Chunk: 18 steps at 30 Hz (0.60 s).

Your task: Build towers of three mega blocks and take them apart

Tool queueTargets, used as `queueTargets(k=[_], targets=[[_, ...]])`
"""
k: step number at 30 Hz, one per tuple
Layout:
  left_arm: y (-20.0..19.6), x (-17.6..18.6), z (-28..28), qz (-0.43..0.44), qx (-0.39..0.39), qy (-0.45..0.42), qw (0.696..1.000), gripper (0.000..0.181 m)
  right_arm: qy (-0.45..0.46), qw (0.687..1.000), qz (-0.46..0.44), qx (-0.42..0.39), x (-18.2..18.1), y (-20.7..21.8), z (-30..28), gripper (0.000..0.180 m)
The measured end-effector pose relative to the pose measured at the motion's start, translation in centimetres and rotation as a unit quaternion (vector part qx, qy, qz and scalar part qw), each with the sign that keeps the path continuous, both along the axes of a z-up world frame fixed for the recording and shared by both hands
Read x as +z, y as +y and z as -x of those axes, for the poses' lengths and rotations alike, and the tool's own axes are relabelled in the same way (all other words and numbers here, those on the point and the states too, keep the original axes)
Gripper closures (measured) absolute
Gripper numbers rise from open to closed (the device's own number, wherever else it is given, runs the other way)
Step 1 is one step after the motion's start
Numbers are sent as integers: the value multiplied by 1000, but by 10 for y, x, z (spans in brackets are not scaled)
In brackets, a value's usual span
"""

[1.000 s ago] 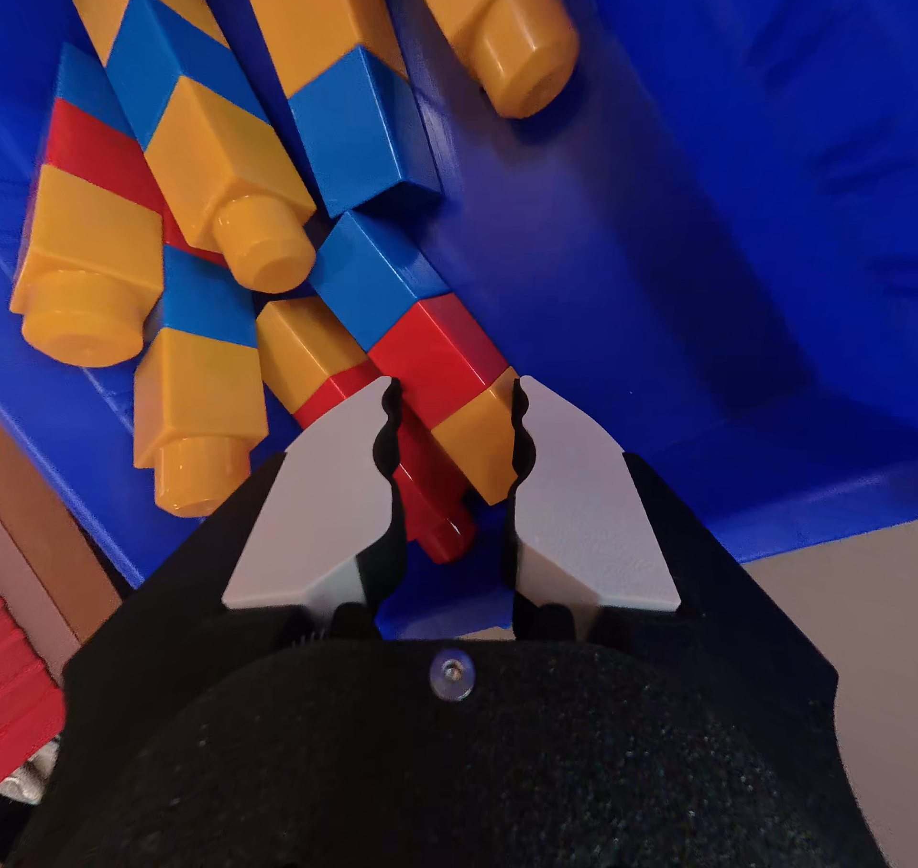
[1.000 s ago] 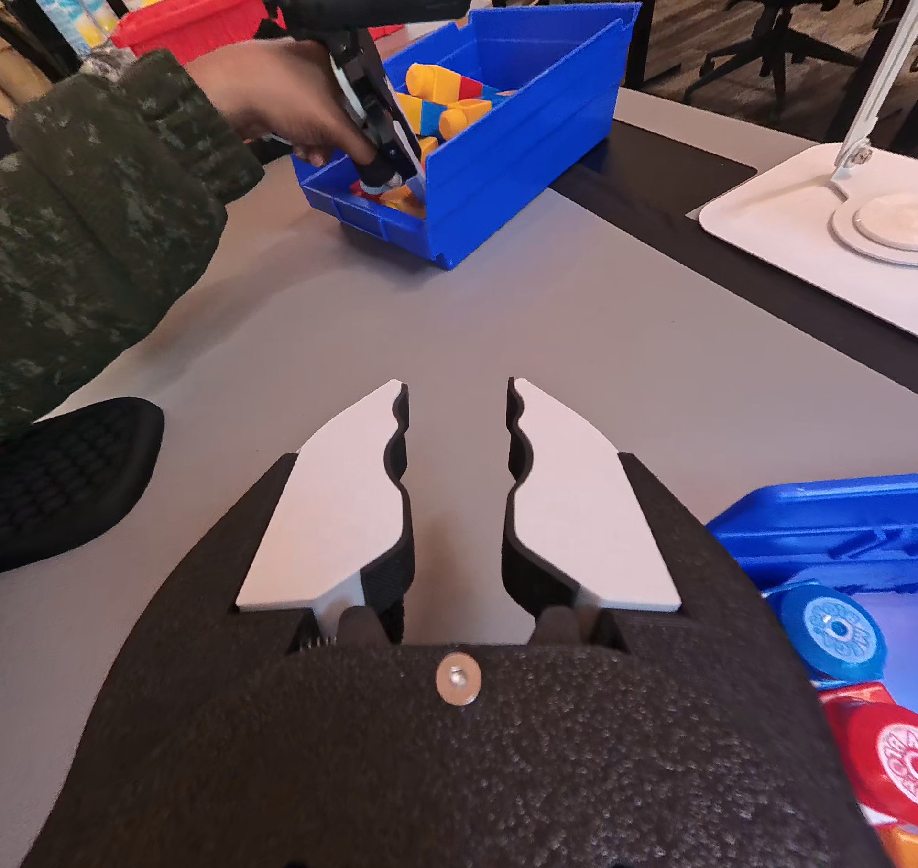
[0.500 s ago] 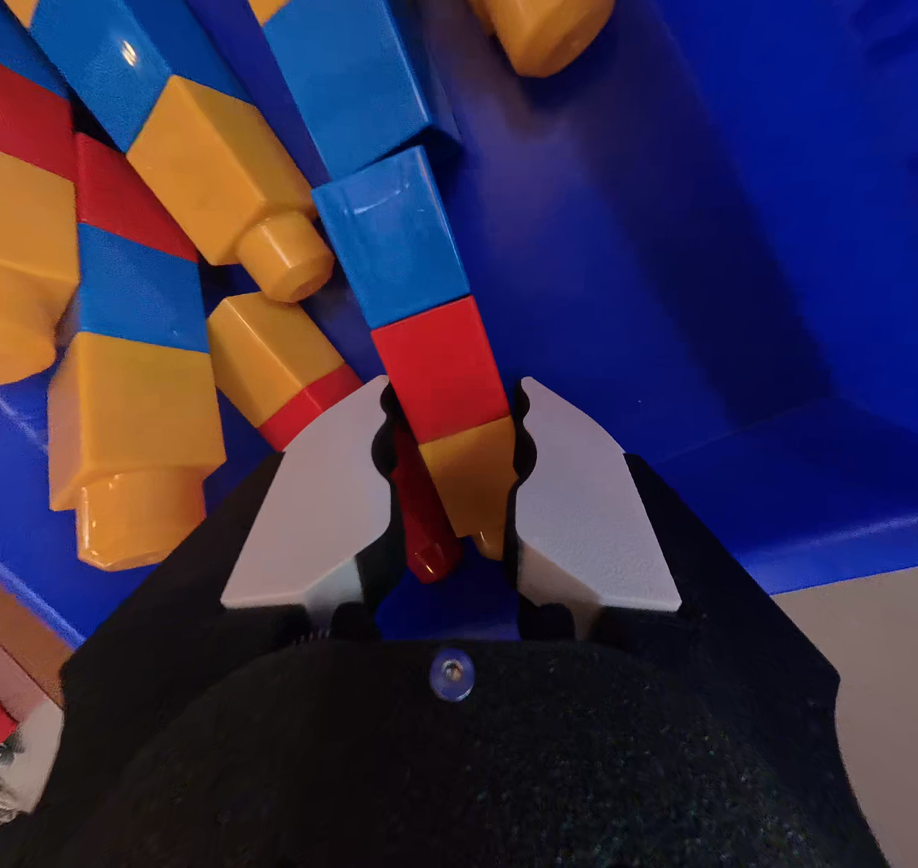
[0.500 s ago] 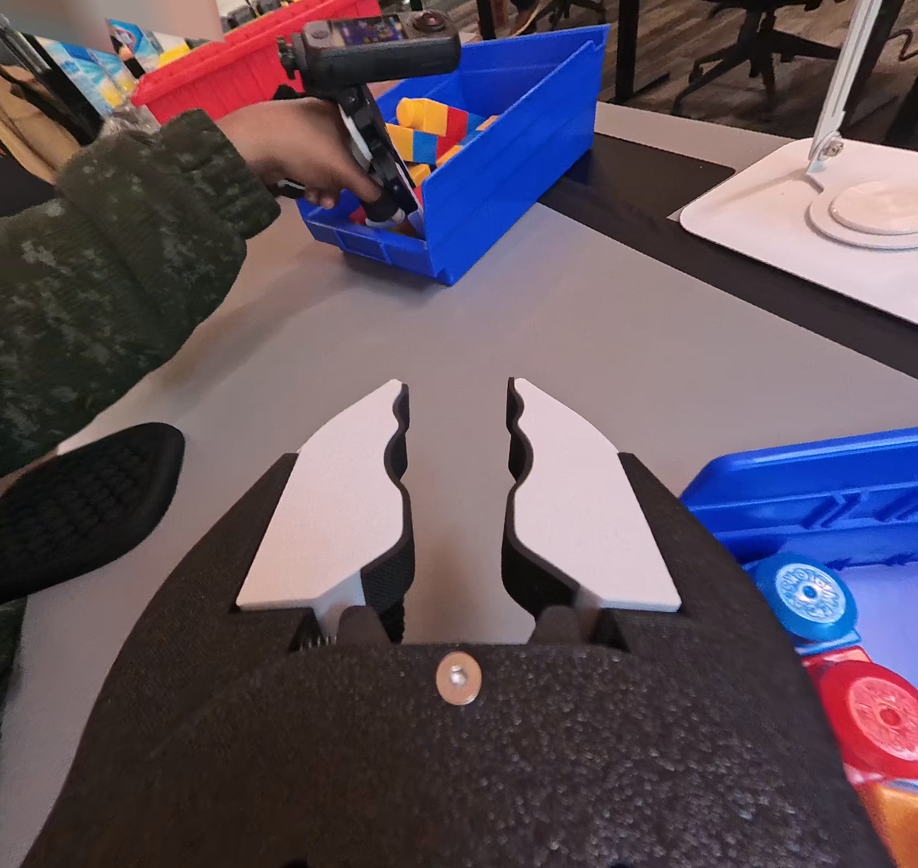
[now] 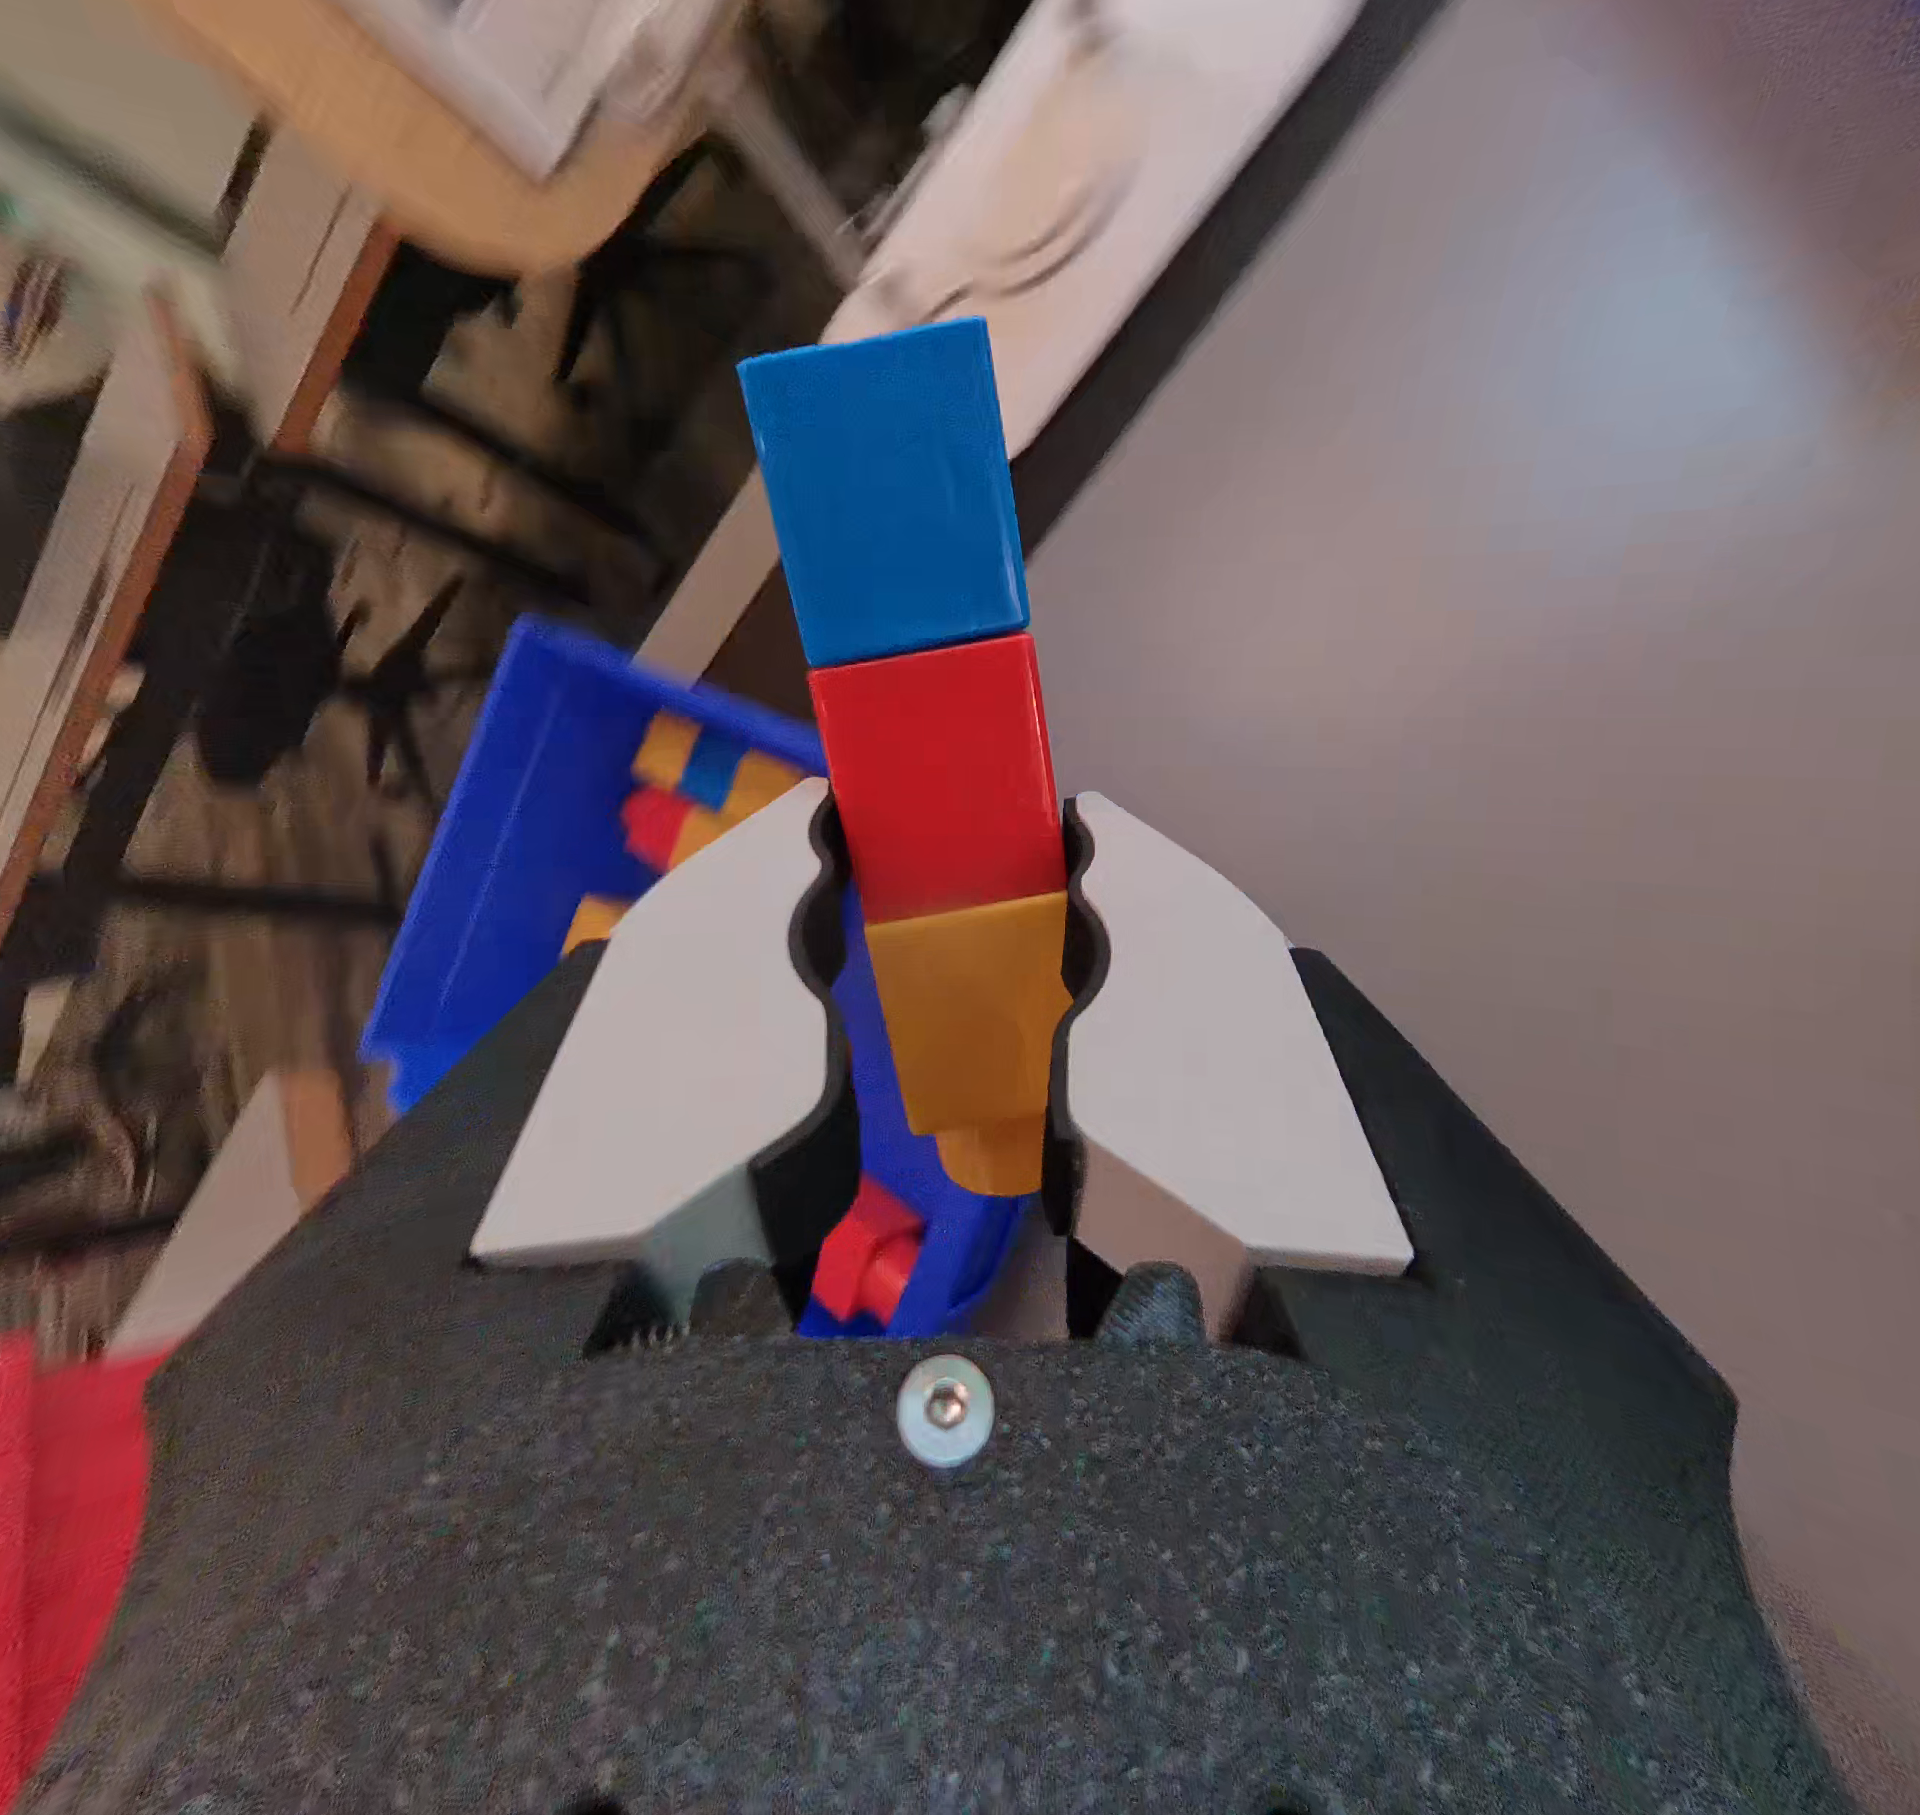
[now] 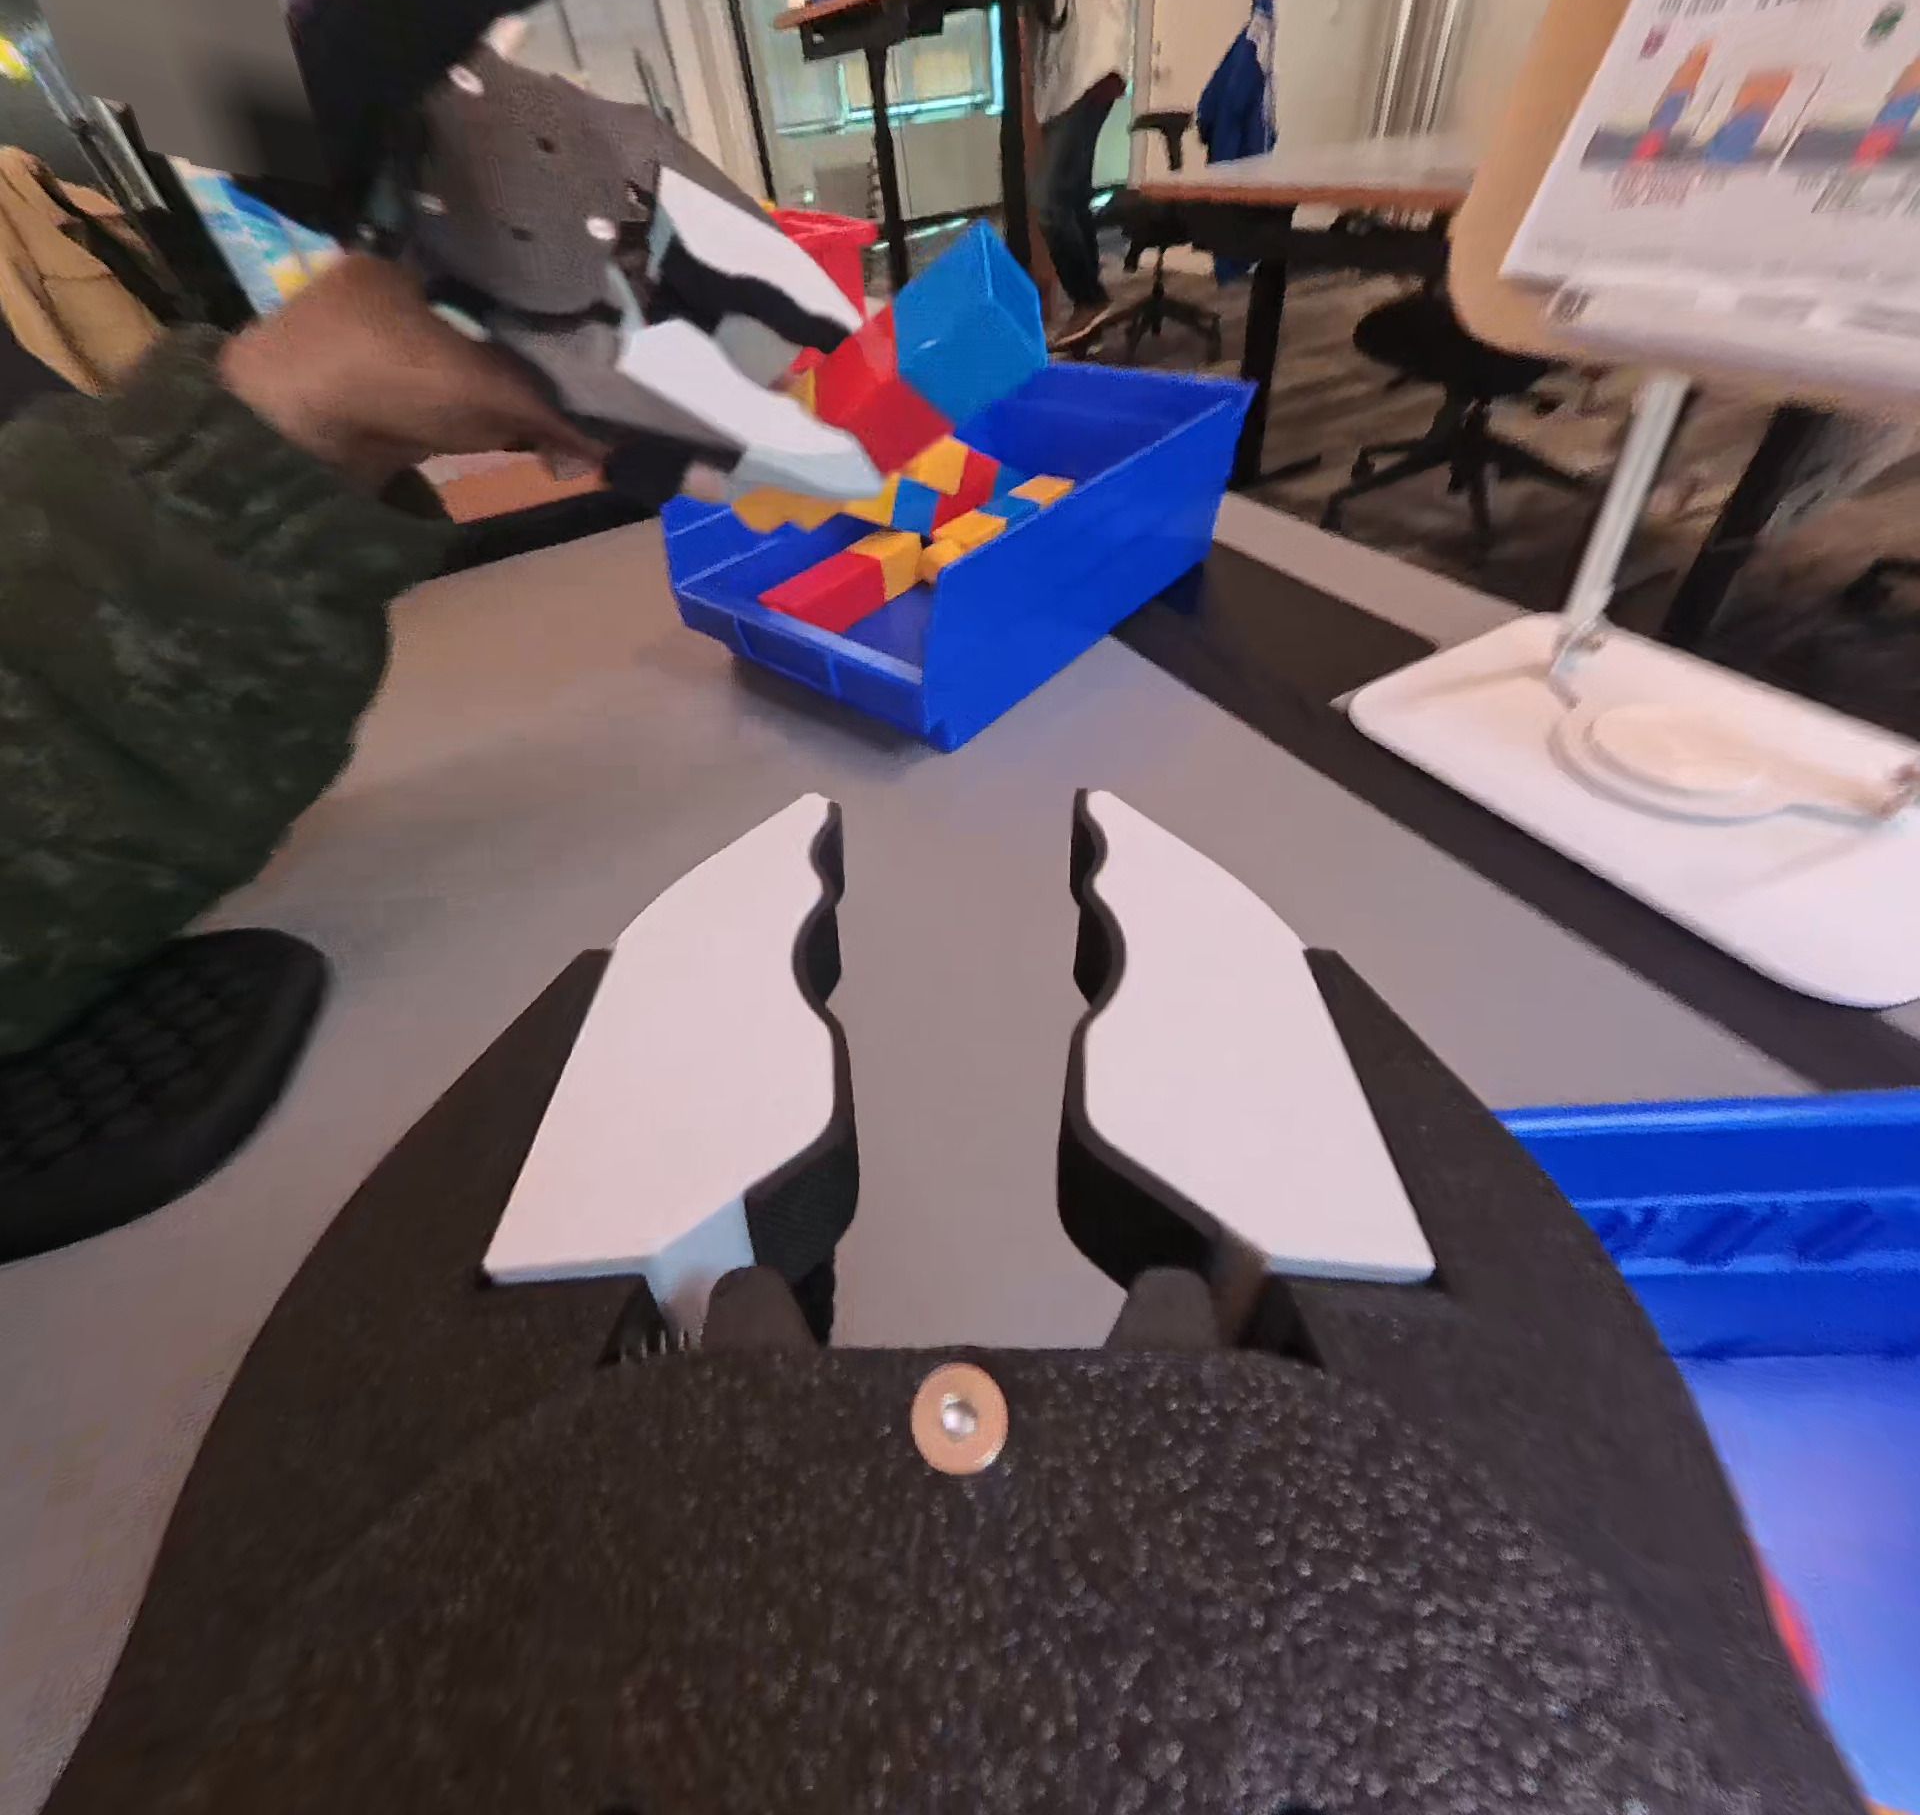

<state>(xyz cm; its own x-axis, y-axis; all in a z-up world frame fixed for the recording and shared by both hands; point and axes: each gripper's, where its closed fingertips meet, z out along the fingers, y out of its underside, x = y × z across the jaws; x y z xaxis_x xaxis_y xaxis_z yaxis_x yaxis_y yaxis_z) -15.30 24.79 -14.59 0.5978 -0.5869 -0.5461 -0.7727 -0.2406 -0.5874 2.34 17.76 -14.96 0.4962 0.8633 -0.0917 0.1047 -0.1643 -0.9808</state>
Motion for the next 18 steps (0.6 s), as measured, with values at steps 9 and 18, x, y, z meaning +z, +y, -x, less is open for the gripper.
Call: queueTargets(k=[9, 18], targets=[[-112, -64, -116, 152, -287, 173, 930, 142, -326, 917, -229, 14, -33, -27, 24, 97], [-118, 79, -150, -29, -385, -168, 907, 118, -85, 977, -185, 55, 34, -50, 19, 143]])
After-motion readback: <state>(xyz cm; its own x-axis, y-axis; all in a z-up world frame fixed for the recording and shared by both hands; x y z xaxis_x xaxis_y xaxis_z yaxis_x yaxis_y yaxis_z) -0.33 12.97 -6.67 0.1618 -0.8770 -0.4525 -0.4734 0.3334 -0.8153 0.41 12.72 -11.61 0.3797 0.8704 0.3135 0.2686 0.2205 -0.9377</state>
